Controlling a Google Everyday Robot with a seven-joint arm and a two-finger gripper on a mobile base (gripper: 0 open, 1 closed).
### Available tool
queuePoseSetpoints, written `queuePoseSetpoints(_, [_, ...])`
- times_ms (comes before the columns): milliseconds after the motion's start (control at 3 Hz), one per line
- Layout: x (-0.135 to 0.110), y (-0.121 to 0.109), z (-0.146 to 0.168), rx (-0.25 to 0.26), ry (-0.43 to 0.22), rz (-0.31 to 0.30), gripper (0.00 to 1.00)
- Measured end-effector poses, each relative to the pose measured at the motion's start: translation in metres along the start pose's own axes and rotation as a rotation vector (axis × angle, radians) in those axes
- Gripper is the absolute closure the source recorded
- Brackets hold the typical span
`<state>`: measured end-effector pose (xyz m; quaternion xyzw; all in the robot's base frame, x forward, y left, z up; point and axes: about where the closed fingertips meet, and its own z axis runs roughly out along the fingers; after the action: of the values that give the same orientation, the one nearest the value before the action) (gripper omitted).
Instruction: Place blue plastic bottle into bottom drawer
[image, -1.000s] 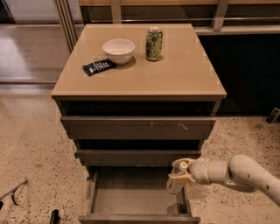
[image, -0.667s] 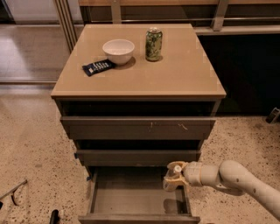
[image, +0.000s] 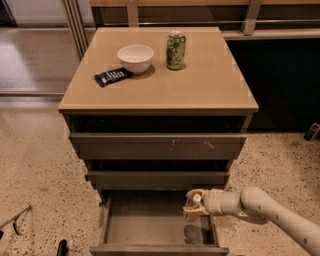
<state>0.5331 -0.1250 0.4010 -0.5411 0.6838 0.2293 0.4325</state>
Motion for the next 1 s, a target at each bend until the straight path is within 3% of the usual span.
queuePoseSetpoints(333, [0.02,0.006,0.013,-0.006,0.016,-0.028,1.0])
queuePoseSetpoints(1000, [0.081,0.027,0.061,-0.029,0.02,-0.072,1.0])
